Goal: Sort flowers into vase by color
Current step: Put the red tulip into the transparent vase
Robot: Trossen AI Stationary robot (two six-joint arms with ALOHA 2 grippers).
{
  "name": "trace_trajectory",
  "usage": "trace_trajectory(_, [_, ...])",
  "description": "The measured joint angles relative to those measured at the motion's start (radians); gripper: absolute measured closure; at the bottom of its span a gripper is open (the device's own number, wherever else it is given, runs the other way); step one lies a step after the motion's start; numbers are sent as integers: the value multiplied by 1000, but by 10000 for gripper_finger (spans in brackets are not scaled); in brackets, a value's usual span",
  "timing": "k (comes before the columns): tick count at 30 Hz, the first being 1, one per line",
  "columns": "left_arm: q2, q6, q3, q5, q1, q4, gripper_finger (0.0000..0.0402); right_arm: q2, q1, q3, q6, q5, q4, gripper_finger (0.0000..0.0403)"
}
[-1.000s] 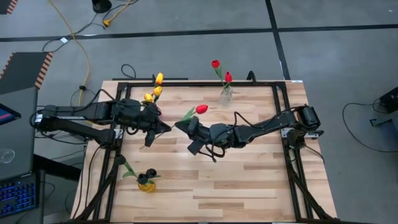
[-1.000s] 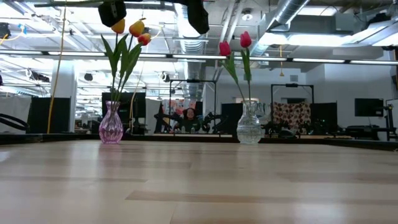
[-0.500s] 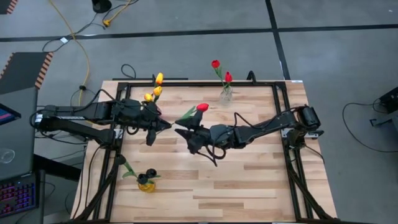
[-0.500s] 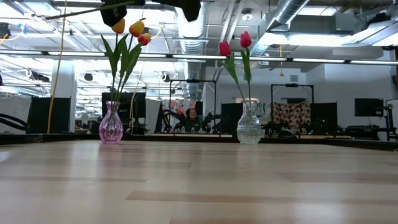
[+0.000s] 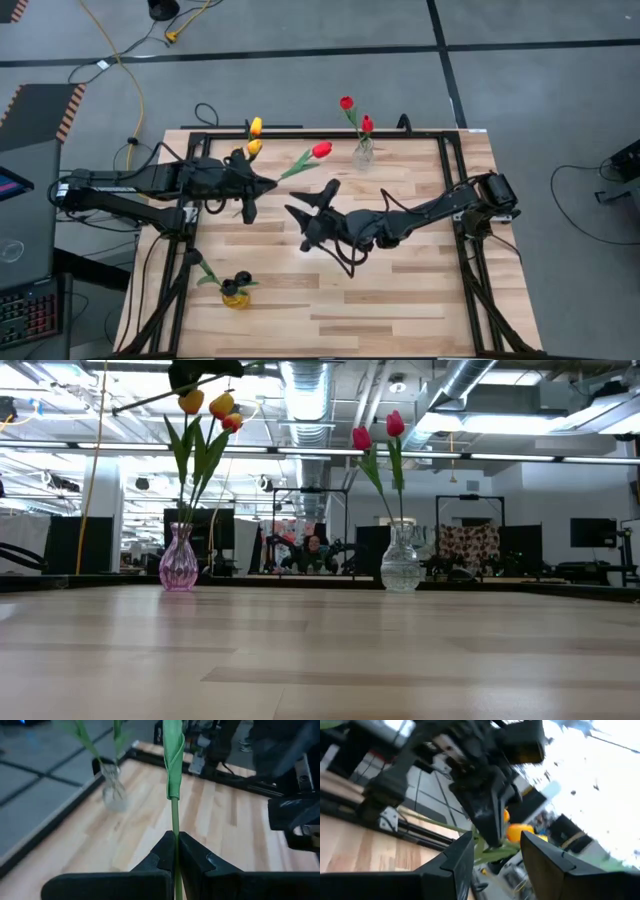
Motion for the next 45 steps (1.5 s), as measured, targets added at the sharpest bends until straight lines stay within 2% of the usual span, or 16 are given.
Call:
trace_trajectory(3, [0,63,0,-14,0,46,401,0,-12,0,120,31,6,217])
trace_trajectory(13, [0,219,0,-13,0,138,401,1,-101,0,543,19,69,223])
trace_trajectory(19, [0,269,0,-13,0,138,401,1,-146,0,662,-170,76,223])
trace_trajectory(21, [0,280,0,-13,0,139,401,1,-156,0,702,-189,78,223])
trace_trajectory(25, [0,310,0,-15,0,139,401,1,-174,0,749,-195,90,223])
trace_trajectory(35, [0,344,0,-11,0,139,401,1,-180,0,751,-196,162,231])
trace_trajectory(45, [0,347,0,-12,0,141,401,1,-180,0,749,-216,161,311])
